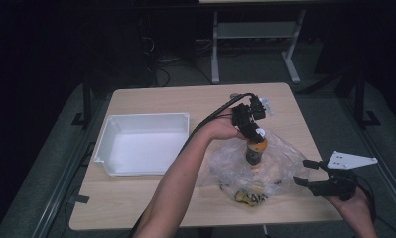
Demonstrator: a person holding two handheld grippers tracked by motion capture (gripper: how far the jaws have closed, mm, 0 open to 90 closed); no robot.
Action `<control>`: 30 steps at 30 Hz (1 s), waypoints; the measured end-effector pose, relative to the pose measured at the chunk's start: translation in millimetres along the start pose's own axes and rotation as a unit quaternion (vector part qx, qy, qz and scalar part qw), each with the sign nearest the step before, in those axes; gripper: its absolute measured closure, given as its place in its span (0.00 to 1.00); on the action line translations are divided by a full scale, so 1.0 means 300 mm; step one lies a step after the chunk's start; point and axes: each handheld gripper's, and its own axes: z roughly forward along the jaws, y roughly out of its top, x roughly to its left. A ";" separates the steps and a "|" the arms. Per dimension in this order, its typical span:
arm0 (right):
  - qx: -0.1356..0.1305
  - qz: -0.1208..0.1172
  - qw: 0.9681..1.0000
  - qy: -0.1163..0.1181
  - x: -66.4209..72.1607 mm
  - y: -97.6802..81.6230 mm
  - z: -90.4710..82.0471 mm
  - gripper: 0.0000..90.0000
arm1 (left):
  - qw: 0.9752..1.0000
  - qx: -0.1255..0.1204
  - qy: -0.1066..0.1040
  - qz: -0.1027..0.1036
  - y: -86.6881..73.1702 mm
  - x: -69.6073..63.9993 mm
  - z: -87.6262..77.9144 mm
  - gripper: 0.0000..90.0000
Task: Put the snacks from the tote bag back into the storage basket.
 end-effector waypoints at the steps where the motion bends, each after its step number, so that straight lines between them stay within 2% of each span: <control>1: 0.000 0.001 1.000 0.000 0.000 0.000 0.001 0.30 | 1.000 0.000 0.000 -0.001 0.000 0.000 0.000 0.66; 12: 0.004 -0.005 1.000 0.004 0.002 0.006 0.017 0.30 | 1.000 0.001 0.000 -0.003 -0.002 0.001 -0.002 0.66; 30: 0.005 0.000 1.000 0.001 -0.008 -0.007 0.019 0.30 | 1.000 0.005 0.002 -0.001 0.001 -0.002 -0.002 0.66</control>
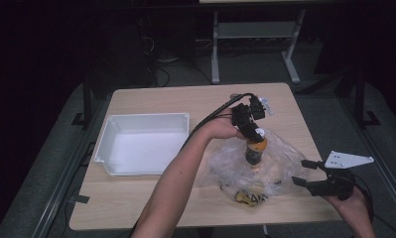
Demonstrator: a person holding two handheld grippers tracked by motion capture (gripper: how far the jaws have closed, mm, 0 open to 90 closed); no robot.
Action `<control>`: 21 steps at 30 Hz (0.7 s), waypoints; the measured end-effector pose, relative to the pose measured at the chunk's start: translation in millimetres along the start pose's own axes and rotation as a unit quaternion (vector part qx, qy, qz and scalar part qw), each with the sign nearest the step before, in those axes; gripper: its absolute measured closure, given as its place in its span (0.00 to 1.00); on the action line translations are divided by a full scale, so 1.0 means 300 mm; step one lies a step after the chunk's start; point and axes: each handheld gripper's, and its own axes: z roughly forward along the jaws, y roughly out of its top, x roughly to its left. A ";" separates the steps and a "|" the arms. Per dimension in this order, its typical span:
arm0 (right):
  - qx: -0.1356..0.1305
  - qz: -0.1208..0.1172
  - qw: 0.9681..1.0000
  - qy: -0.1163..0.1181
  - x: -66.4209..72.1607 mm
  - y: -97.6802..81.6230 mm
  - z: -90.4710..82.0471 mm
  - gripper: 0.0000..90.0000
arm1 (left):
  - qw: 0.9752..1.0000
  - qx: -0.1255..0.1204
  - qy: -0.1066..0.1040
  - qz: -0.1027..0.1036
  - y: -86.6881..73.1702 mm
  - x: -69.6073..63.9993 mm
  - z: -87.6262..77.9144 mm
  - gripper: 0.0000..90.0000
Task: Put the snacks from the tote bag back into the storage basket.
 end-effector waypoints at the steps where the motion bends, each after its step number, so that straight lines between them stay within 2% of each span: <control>1: 0.000 0.000 1.000 -0.001 0.000 0.000 -0.001 0.30 | 1.000 0.003 0.001 0.002 0.003 -0.001 0.000 0.66; 10: -0.001 0.001 1.000 0.003 0.001 -0.003 0.001 0.30 | 1.000 0.016 0.005 0.001 0.014 -0.004 -0.001 0.66; 16: -0.002 0.002 1.000 0.003 0.000 -0.003 -0.002 0.30 | 1.000 0.021 0.008 -0.014 0.019 -0.006 -0.002 0.66; 21: -0.003 0.002 1.000 0.002 0.000 -0.001 -0.002 0.29 | 1.000 0.023 0.012 -0.012 0.025 -0.012 0.000 0.66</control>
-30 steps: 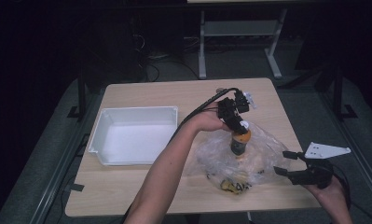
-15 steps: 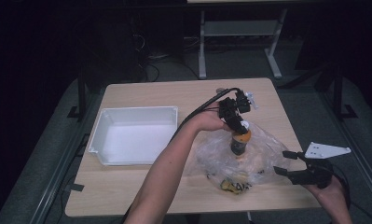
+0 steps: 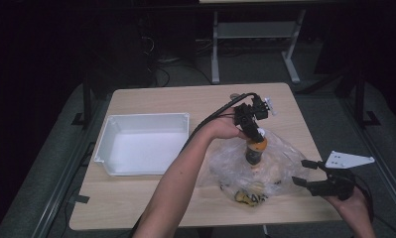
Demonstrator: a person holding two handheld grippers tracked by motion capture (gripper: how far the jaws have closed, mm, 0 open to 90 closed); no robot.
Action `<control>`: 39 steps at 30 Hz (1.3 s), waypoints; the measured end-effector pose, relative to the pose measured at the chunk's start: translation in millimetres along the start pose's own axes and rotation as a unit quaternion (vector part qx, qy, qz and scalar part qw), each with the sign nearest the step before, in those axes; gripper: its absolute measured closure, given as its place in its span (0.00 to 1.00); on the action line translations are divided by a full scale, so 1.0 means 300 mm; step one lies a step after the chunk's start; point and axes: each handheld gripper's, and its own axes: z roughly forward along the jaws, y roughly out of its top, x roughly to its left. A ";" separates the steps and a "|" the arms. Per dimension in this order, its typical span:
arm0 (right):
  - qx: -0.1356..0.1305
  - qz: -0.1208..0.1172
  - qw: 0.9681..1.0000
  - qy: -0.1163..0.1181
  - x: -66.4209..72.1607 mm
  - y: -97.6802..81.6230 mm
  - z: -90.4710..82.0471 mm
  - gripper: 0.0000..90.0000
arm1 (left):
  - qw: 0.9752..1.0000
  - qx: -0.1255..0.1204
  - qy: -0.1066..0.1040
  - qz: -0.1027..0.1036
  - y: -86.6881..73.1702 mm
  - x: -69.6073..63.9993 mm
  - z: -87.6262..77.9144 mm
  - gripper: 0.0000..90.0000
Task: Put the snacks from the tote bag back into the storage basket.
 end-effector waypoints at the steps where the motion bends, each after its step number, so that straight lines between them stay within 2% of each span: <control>1: 0.000 0.000 1.000 0.000 0.000 -0.001 0.000 0.29 | 1.000 0.002 0.001 0.003 0.002 0.000 0.000 0.66; 6: 0.000 0.000 1.000 -0.002 -0.005 -0.003 -0.002 0.29 | 1.000 0.002 0.014 0.008 0.008 -0.007 -0.002 0.66; 12: 0.000 0.000 1.000 -0.003 -0.008 -0.003 -0.002 0.29 | 1.000 -0.003 0.013 0.002 0.010 -0.006 -0.023 0.66; 15: 0.000 0.000 1.000 -0.004 -0.008 -0.003 -0.002 0.29 | 1.000 0.002 0.017 0.005 0.017 -0.011 -0.038 0.66; 17: -0.001 0.001 1.000 -0.006 -0.007 -0.002 -0.005 0.29 | 1.000 0.004 0.021 0.007 0.022 -0.016 -0.052 0.66; 20: -0.001 0.001 1.000 -0.006 -0.007 -0.001 -0.006 0.29 | 1.000 -0.003 0.025 -0.009 0.025 -0.016 -0.076 0.66; 24: -0.001 0.000 1.000 -0.008 -0.006 -0.002 -0.006 0.30 | 0.999 0.005 0.037 -0.008 0.034 -0.027 -0.107 0.66; 29: -0.002 0.001 1.000 -0.008 -0.008 -0.003 -0.006 0.30 | 0.999 -0.003 0.041 -0.015 0.043 -0.043 -0.139 0.66; 31: -0.001 0.002 1.000 -0.010 -0.008 -0.003 -0.009 0.30 | 0.999 -0.001 0.046 -0.010 0.049 -0.053 -0.152 0.66; 39: -0.004 0.000 1.000 -0.015 -0.009 -0.002 -0.014 0.30 | 0.998 -0.023 0.060 -0.019 0.073 -0.081 -0.220 0.66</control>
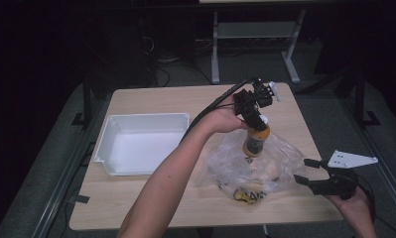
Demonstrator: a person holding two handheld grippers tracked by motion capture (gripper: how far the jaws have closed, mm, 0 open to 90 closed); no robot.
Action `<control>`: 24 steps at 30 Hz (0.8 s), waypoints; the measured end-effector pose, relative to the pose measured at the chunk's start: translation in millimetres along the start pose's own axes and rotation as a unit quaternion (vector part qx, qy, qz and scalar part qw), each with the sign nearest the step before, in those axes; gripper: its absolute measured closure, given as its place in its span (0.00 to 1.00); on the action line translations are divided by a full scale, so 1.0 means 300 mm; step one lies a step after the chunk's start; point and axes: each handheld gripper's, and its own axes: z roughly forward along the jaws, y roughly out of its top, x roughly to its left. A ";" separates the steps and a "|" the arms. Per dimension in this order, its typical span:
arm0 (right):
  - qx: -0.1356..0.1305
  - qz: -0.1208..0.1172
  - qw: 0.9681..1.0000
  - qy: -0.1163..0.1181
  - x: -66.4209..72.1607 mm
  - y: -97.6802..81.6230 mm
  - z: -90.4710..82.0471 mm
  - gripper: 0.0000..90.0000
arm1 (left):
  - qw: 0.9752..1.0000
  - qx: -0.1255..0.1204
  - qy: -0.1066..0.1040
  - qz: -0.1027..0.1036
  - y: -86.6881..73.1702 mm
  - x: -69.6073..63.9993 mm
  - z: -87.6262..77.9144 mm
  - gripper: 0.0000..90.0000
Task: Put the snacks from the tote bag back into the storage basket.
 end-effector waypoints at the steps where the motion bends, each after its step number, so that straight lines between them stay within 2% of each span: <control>1: 0.000 0.000 1.000 0.000 0.000 0.001 0.000 0.30 | 1.000 -0.002 -0.001 0.001 0.001 -0.003 -0.009 0.66; 3: 0.000 -0.002 1.000 -0.002 0.001 0.003 -0.001 0.31 | 1.000 -0.002 -0.002 -0.009 0.002 -0.001 -0.026 0.66; 5: -0.001 -0.004 1.000 -0.003 0.002 0.004 -0.001 0.31 | 1.000 -0.002 0.003 -0.003 0.002 -0.006 -0.044 0.66; 20: 0.001 -0.012 1.000 -0.013 0.007 0.013 0.001 0.31 | 0.999 -0.018 0.027 -0.018 -0.045 -0.020 -0.171 0.66; 24: 0.003 -0.014 1.000 -0.014 0.008 0.014 0.003 0.31 | 0.999 -0.018 0.033 -0.015 -0.060 -0.024 -0.200 0.66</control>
